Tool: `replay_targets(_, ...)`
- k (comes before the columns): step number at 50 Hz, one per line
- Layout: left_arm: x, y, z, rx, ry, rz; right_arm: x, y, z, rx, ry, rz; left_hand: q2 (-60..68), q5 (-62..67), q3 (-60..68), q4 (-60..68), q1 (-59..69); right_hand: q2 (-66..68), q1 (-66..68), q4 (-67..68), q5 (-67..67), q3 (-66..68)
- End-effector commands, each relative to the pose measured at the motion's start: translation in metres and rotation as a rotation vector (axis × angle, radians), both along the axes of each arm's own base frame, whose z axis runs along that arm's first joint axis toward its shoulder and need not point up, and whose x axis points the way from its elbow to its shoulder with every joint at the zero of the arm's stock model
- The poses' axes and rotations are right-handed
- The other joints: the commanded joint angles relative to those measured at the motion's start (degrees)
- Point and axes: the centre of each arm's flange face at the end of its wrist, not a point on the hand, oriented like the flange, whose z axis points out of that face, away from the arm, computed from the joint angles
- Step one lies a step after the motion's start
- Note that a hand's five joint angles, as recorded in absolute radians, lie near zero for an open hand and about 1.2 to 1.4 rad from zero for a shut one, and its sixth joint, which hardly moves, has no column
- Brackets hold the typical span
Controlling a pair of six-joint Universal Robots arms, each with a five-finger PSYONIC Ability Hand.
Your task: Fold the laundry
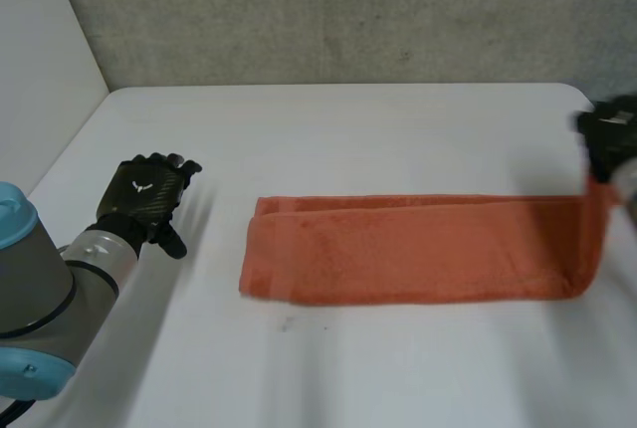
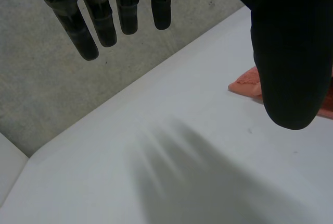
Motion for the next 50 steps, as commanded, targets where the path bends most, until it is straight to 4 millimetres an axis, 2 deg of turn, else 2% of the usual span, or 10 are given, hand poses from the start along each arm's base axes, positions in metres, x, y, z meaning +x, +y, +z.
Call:
replay_targets(1,0.000,0.000,0.000,0.000,0.000,-0.001,0.135,0.078,0.012,-0.051,-0.021,0.444,0.1,0.4,-0.5,0.0,-0.2,12.6,24.7,11.7,13.9,12.1)
replay_targets(4,0.001,-0.001,0.000,-0.003,0.001,0.002,0.192,0.121,-0.011,-0.014,-0.008,0.638,0.1,0.4,-0.5,0.0,-0.2,12.6,24.7,11.7,13.9,12.1)
replay_targets(9,0.001,-0.001,0.000,-0.003,0.001,0.004,0.234,0.167,-0.046,0.051,0.024,0.783,0.1,0.4,-0.5,0.0,-0.2,12.6,24.7,11.7,13.9,12.1)
replay_targets(12,0.001,-0.002,0.000,-0.004,0.001,0.004,0.242,0.178,-0.064,0.083,0.050,0.811,0.1,0.4,-0.5,0.0,-0.2,12.6,24.7,11.7,13.9,12.1)
replay_targets(14,0.001,-0.002,0.000,-0.004,0.001,0.004,0.245,0.185,-0.081,0.118,0.082,0.821,0.1,0.4,-0.5,0.0,-0.2,-22.2,-10.0,-23.0,-20.8,-22.6)
replay_targets(17,0.001,-0.002,0.000,-0.005,0.000,0.004,0.243,0.184,-0.083,0.125,0.087,0.802,0.1,0.4,-0.5,0.0,-0.2,-29.6,-17.4,-30.4,-28.3,-30.0)
replay_targets(26,0.001,-0.001,0.000,-0.003,-0.001,0.002,0.190,0.138,-0.023,0.109,-0.062,0.483,0.1,0.4,-0.5,0.0,-0.2,-57.4,-45.3,-58.3,-56.1,-57.9)
replay_targets(34,-0.001,0.001,-0.001,-0.001,-0.003,-0.004,0.117,0.112,-0.027,0.354,-0.251,0.317,0.3,0.5,-0.4,0.2,-0.1,-56.4,-44.2,-57.2,-55.1,-56.8)
replay_targets(44,-0.003,0.003,-0.002,0.002,-0.004,-0.012,0.056,0.104,-0.072,0.515,-0.311,0.194,0.1,0.4,-0.5,0.0,-0.2,-34.7,-22.5,-35.5,-33.4,-35.1)
replay_targets(50,-0.004,0.003,-0.002,0.003,-0.006,-0.014,0.049,0.093,-0.088,0.461,-0.329,0.197,0.3,0.5,-0.4,0.2,-0.1,12.5,24.7,11.7,13.8,12.1)
